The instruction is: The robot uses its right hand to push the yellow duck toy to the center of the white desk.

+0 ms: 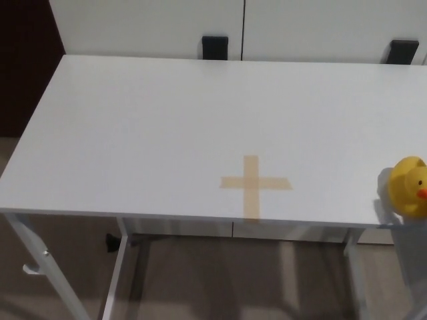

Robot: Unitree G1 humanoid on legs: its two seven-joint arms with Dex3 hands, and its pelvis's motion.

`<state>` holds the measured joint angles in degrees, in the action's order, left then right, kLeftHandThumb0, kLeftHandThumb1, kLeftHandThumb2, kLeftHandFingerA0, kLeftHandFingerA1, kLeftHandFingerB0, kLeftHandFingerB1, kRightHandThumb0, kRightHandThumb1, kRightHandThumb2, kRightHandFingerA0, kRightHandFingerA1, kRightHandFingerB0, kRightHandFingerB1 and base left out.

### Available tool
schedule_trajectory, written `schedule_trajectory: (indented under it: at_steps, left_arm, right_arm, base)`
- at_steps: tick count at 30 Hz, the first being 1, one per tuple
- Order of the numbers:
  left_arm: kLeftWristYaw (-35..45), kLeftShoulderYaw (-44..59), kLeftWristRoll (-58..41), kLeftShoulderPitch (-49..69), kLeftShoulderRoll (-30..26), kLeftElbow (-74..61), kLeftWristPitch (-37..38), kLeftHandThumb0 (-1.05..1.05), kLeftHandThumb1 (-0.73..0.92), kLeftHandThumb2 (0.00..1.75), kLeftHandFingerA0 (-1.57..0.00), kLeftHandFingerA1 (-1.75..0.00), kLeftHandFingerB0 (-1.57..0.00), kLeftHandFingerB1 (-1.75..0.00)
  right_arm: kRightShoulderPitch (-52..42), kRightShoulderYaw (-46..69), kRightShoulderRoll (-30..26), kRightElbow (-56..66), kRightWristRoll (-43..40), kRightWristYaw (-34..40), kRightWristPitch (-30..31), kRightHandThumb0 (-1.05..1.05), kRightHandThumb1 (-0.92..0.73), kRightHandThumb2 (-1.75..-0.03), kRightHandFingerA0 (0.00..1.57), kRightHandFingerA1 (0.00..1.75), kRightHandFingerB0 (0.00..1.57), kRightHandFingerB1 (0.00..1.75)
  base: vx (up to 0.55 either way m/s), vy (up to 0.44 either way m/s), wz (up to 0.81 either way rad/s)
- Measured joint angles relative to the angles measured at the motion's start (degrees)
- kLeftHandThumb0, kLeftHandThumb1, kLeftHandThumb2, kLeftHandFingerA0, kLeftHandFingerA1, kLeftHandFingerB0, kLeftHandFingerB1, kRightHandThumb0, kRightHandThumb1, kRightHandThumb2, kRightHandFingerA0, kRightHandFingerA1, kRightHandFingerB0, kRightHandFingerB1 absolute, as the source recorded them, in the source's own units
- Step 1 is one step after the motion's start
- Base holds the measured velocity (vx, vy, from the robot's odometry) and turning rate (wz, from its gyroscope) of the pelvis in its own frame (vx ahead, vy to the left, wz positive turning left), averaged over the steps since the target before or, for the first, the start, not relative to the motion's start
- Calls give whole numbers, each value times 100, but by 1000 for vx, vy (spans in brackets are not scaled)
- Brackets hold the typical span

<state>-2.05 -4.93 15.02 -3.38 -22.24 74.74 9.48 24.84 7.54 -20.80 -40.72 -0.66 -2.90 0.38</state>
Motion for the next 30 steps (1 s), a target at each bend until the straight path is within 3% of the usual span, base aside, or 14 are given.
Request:
schedule_trajectory:
  at_steps: [2,4,5,8,9,13,16,20,21,22,23,25,26,30]
  left_arm:
    - [0,-25,2,4,2,-7,0,3,-41,113,-136,-92,-137,-89]
    - [0,-35,5,5,2,-3,0,0,-38,111,-135,-91,-136,-89]
    - [1,-43,7,4,8,11,0,-3,-37,111,-136,-91,-136,-89]
    - [1,-67,13,4,22,13,0,6,-41,118,-135,-88,-135,-89]
    - [0,-79,17,4,25,13,0,1,-39,122,-135,-87,-137,-88]
    - [0,-107,31,5,26,18,0,0,-40,116,-140,-87,-135,-88]
    - [1,-109,31,4,27,21,0,14,-42,123,-137,-88,-141,-88]
    - [4,-90,25,18,33,21,0,3,-40,112,-135,-93,-140,-88]
    - [5,-89,25,29,38,21,0,13,-41,126,-135,-88,-139,-86]
    - [5,-89,25,35,45,21,0,13,-41,126,-135,-88,-139,-86]
    - [5,-89,25,36,47,22,0,14,-40,121,-140,-87,-142,-88]
    - [5,-105,31,47,58,30,0,13,-40,118,-141,-88,-142,-89]
    - [4,-108,32,49,66,36,0,11,-42,121,-132,-90,-141,-87]
    - [5,-107,31,50,108,48,0,18,-40,126,-134,-89,-137,-86]
  right_arm:
    - [0,-32,64,-1,30,35,0,-81,-80,-79,37,49,30,42]
    - [0,-59,76,-2,48,51,-2,-74,-90,-67,40,46,34,38]
    - [-11,-138,103,-12,99,84,-3,-67,-70,-112,37,60,18,48]
    - [-30,-212,187,-27,159,146,-13,-67,-70,-112,37,61,17,48]
    - [-30,-223,203,-27,177,170,-23,-76,-91,-67,40,47,29,37]
    - [-15,-259,286,-54,241,256,-62,-73,-89,-67,41,46,29,36]
    - [22,-299,347,-73,273,309,-65,-70,-90,-67,42,45,35,36]
    - [82,-440,450,-78,356,377,-100,-73,-90,-67,41,44,36,37]
    - [100,-479,488,-74,376,395,-114,-74,-90,-67,39,44,35,37]
    - [118,-507,518,-73,392,411,-122,-74,-90,-67,39,44,35,37]
    - [124,-517,529,-73,398,416,-124,-74,-75,-112,32,55,28,51]
    - [144,-552,629,-39,424,453,-122,-75,-75,-111,28,55,28,52]
    - [144,-567,693,-14,436,474,-122,-73,-90,-67,23,45,25,36]
    - [149,-601,910,39,467,568,-132,-73,-90,-67,22,44,24,36]
  base:
    - [0,0,0]
    - [0,0,0]
    - [0,0,0]
    - [0,0,0]
    - [0,0,0]
    - [0,0,0]
    - [0,0,0]
    - [0,0,0]
    - [0,0,0]
    - [0,0,0]
    - [0,0,0]
    - [0,0,0]
    - [0,0,0]
    - [0,0,0]
